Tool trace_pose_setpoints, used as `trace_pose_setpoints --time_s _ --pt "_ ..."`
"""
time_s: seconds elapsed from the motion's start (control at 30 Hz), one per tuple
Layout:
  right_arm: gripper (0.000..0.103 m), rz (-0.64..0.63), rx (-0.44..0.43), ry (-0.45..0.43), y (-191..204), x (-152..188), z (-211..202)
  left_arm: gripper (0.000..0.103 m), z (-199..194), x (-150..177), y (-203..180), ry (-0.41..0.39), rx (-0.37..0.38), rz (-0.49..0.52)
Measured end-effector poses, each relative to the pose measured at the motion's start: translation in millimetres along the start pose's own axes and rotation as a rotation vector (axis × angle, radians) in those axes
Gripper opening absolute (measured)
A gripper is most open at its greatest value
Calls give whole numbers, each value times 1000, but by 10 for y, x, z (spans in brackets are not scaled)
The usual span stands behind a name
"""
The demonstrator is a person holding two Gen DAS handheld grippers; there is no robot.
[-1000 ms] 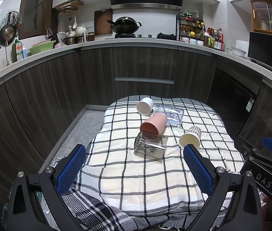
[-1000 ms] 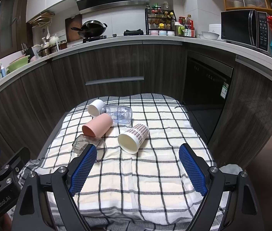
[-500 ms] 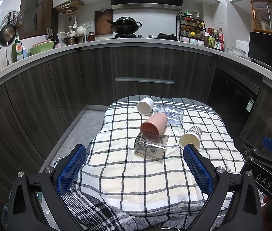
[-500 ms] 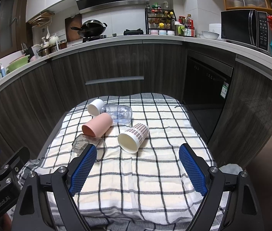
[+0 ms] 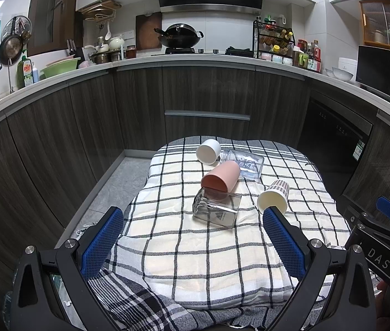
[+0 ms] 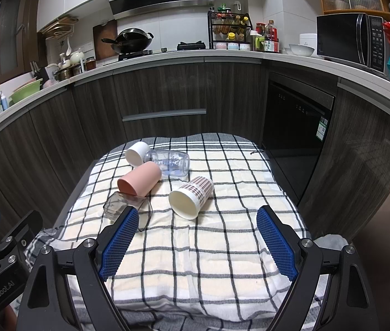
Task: Flip cup upside down
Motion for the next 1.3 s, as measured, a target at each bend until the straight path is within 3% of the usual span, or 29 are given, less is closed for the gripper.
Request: trace_pose_setpoints --time_s 0.8,1.3 --pt "87 26 6 39 8 22 213 103 180 -56 9 27 16 12" --pt "87 46 42 89 6 -119 629 103 765 -292 -162 90 95 61"
Point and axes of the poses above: each gripper's, at about its wrist camera, not at the fingertips, and z roughly the way its jaws point, y to its left, x to its underside, the point moved 9 cm from there along z, roughly the way its jaws point, and after that the axes turned 7 degrees about z, right-handed, at the moved point
